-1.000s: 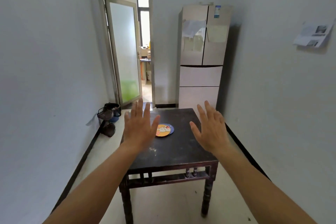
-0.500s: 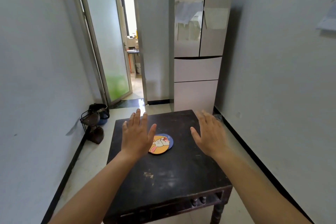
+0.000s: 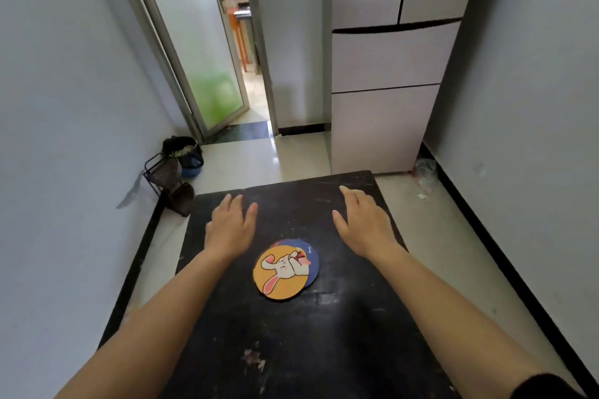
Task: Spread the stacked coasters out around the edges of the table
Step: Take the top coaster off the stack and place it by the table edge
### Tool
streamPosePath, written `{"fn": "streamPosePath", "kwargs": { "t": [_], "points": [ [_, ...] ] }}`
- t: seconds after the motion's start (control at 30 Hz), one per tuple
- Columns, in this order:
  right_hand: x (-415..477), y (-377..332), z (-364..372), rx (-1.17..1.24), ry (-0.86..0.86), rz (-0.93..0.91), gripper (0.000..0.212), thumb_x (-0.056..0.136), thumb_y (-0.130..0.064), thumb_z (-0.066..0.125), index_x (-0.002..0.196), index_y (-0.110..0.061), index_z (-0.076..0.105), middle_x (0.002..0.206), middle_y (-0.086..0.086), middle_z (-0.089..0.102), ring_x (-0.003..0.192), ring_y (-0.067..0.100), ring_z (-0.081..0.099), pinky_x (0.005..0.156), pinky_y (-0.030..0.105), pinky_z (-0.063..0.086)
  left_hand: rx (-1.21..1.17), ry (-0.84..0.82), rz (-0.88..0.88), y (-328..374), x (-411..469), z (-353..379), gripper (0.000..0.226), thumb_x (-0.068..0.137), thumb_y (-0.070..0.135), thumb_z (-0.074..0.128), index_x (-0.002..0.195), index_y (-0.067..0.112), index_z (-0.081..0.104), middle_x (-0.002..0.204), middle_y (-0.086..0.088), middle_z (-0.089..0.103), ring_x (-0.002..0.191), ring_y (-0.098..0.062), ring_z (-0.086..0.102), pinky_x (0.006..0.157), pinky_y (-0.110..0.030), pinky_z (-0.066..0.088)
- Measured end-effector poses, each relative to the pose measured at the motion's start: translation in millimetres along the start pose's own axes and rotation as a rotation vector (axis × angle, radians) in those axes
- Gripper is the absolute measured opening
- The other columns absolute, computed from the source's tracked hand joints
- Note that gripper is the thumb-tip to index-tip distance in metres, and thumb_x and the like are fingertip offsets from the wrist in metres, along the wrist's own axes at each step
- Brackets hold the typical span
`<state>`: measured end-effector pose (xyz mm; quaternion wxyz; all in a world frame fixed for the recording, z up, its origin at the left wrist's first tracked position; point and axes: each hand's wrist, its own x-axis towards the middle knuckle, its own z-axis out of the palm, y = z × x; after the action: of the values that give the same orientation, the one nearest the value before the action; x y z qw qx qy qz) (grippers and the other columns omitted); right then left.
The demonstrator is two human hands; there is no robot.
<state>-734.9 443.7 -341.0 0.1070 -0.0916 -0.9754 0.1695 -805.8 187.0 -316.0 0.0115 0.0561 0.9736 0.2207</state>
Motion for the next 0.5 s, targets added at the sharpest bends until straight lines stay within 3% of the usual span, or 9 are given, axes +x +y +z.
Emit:
{"fn": "streamPosePath", "kwargs": {
  "t": [0.17,0.33,0.5],
  "points": [
    [31,3,70,0.171,-0.159,0.113,0.059,0.096,-0.039,0.051,0.149,-0.021,0.03,0.147,0.003,0.041,0.126,0.021,0.049,0.088,0.035,0.048,-0.066,-0.153,-0.21,-37,25,67,0.063,0.098,0.05,0.04,0.151,0.015,0.03,0.16,-0.011,0.029,0.146,-0.029,0.027,0.113,-0.052,0.029],
    [19,13,148,0.313,-0.378,0.275,0.062,0.094,-0.036,0.056,0.149,-0.026,0.028,0.152,0.001,0.033,0.127,0.022,0.049,0.091,0.038,0.045,-0.243,-0.392,-0.457,-85,27,142,0.07,0.094,0.045,0.052,0.151,0.012,0.028,0.154,-0.014,0.037,0.136,-0.03,0.043,0.106,-0.045,0.04],
    [3,8,205,0.431,-0.549,0.411,0.063,0.094,-0.034,0.056,0.15,-0.022,0.031,0.145,0.007,0.044,0.127,0.027,0.051,0.099,0.043,0.046,-0.377,-0.433,-0.522,-110,19,190,0.045,0.089,0.031,0.061,0.128,0.012,0.049,0.128,-0.01,0.059,0.101,-0.02,0.055,0.084,-0.035,0.047]
  ]
}}
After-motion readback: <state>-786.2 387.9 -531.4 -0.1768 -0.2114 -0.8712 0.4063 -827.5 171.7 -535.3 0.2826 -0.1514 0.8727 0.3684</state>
